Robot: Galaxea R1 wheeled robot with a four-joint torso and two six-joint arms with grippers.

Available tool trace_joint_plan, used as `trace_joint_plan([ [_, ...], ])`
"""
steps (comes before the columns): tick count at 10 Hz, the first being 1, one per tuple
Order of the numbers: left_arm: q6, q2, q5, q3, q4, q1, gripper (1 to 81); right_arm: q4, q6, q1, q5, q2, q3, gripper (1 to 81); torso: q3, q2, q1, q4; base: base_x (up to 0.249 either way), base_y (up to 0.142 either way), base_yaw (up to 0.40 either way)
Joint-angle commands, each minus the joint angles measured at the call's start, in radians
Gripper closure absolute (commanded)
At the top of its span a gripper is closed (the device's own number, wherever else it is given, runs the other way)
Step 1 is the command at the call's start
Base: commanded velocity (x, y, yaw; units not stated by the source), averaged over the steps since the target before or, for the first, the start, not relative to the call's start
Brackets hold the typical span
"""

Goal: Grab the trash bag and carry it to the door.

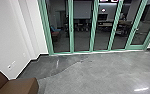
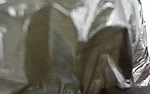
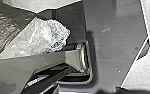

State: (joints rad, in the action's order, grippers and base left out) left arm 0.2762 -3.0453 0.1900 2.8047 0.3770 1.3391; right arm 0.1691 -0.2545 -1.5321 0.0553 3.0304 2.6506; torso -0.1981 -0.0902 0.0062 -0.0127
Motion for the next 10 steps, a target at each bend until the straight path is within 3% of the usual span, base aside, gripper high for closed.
trace_joint_plan([
  [1, 0.006, -0.003, 0.077, 0.004, -0.007, -0.056, 81.1, 0.010, 0.003, 0.031, -0.051, 0.006, -0.006, 1.0, 0.000, 0.000, 0.000, 0.000, 0.000, 0.000, -0.321],
  [4, 0.006, -0.004, 0.077, 0.004, -0.007, -0.056, 81.1, 0.010, 0.003, 0.031, -0.051, 0.006, -0.005, 1.0, 0.000, 0.000, 0.000, 0.000, 0.000, 0.000, -0.321],
  [6, 0.006, -0.004, 0.077, 0.004, -0.007, -0.056, 81.1, 0.012, 0.004, 0.032, -0.051, 0.006, -0.006, 1.0, 0.098, 0.000, 0.000, 0.000, 0.000, 0.000, -0.322],
  [7, 0.006, -0.004, 0.077, 0.004, -0.007, -0.056, 81.1, 0.012, 0.004, 0.031, -0.051, 0.006, -0.006, 1.0, 0.105, 0.000, 0.000, 0.000, 0.000, 0.000, -0.322],
  [9, 0.009, -0.004, 0.077, 0.004, -0.007, -0.054, 81.1, 0.012, 0.004, 0.032, -0.052, 0.006, -0.006, 1.0, 0.058, 0.000, 0.000, 0.000, 0.000, 0.000, -0.322],
  [10, 0.012, -0.004, 0.077, 0.004, -0.007, -0.054, 81.1, 0.012, 0.003, 0.031, -0.051, 0.006, -0.006, 1.0, 0.081, 0.000, 0.000, 0.000, 0.000, 0.000, -0.323],
])
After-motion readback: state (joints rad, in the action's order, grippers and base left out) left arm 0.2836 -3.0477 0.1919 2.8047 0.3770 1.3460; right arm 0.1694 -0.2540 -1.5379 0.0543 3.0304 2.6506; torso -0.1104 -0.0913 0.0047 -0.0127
